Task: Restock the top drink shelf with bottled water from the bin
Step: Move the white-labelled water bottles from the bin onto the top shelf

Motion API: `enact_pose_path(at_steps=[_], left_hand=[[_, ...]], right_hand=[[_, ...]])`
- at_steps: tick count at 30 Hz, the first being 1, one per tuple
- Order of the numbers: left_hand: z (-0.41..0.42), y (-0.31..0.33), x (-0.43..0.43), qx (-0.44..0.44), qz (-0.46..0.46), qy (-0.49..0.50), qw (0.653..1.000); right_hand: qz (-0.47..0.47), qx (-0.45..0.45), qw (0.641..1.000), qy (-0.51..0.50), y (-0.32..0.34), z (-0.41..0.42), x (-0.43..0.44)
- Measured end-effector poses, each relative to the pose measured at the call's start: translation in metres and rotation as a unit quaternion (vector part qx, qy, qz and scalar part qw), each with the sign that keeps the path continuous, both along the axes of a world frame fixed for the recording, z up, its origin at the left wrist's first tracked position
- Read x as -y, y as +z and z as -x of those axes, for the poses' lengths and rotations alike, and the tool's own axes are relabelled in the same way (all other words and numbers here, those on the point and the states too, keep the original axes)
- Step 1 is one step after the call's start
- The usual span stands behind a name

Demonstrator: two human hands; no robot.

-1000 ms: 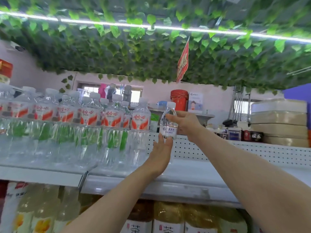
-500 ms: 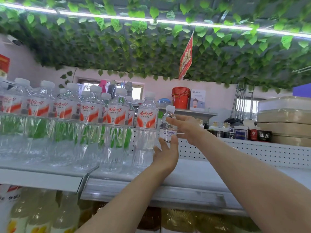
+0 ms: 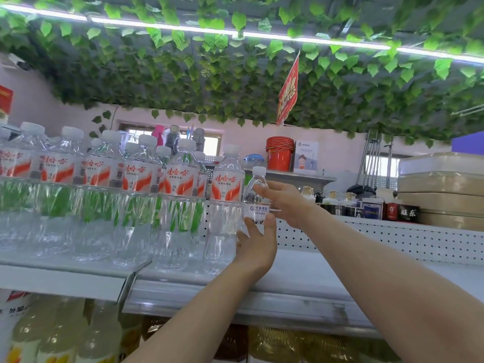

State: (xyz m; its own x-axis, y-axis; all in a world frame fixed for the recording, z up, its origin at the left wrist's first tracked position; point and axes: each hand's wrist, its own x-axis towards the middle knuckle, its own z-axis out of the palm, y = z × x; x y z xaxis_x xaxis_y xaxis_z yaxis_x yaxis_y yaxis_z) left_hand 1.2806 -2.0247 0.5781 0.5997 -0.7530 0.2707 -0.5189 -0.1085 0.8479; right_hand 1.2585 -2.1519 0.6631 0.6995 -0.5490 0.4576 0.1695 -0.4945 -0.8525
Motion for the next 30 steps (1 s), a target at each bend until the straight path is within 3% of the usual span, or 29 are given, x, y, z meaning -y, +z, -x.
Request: enact_pose_path(at_steps=[9,18,30], left_hand=[[0.011,0.000,-0.007,0.029,0.020,0.030,0.999],[0.077,0.021,-0.045,0.032,0.097,0.086,0.991],[0.171,0.008,-0.118,0.121,0.095,0.224,0.962]], right_hand=[[0.020,-0.035,0.997,-0.061,0.000,0.028,-0.018],[0.192,-0.095,0.963,-0.166,0.019,0.139,-0.036],[0.278,-0.134,0.940,-0.148,-0.015,0.283,-0.092]])
